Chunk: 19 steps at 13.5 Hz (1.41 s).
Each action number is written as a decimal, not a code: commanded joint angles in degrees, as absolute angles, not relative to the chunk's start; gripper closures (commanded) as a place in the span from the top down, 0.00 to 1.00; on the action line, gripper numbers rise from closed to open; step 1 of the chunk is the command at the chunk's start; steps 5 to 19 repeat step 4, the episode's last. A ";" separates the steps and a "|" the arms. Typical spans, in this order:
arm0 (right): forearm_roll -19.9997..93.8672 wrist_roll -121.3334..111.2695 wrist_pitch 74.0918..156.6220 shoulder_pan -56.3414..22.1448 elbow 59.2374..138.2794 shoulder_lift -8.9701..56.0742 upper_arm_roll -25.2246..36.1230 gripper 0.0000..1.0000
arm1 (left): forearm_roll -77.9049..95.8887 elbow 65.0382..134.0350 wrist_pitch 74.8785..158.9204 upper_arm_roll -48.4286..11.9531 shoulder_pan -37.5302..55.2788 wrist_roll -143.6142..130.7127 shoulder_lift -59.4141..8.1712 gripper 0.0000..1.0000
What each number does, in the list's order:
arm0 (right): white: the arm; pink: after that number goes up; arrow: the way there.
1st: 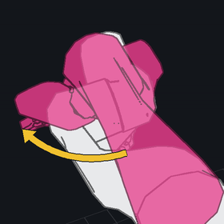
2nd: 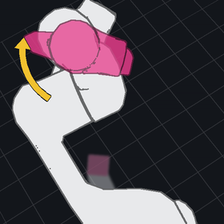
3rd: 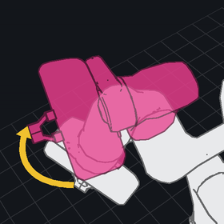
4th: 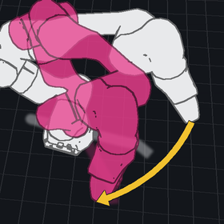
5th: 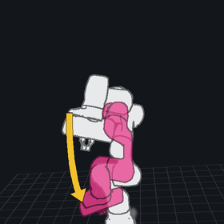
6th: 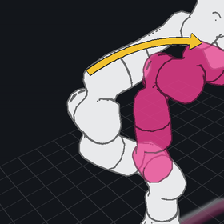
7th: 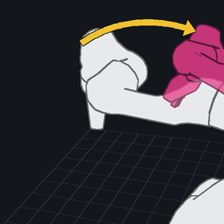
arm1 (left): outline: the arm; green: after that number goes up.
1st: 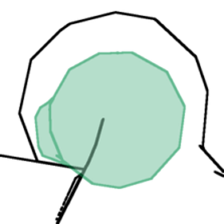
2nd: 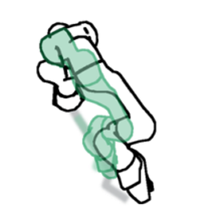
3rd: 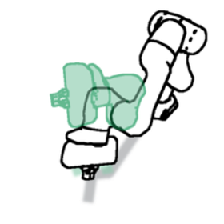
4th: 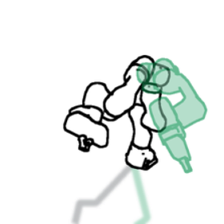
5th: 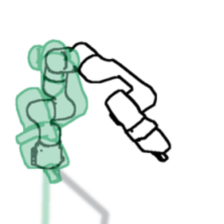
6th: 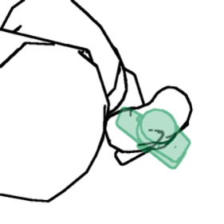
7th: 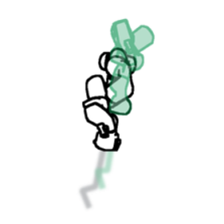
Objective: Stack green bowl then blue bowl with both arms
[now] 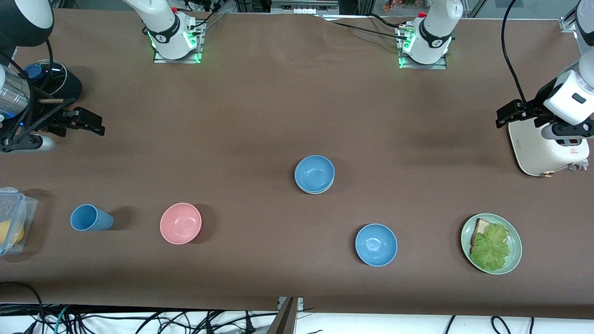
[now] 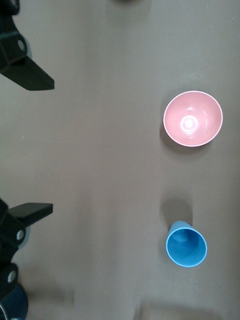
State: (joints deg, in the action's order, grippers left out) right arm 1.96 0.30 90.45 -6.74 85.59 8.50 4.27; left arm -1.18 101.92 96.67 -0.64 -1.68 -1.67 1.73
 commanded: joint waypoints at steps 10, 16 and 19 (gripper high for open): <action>1.58 1.23 90.62 -6.68 86.13 7.82 4.04 0.99 | -1.32 101.08 96.15 -2.99 -2.99 -0.62 2.29 1.00; 1.58 1.23 90.62 -6.68 86.13 7.82 4.04 0.99 | -1.32 101.08 96.15 -2.99 -2.99 -0.62 2.29 1.00; 1.58 1.23 90.62 -6.68 86.13 7.82 4.04 0.99 | -1.32 101.08 96.15 -2.99 -2.99 -0.62 2.29 1.00</action>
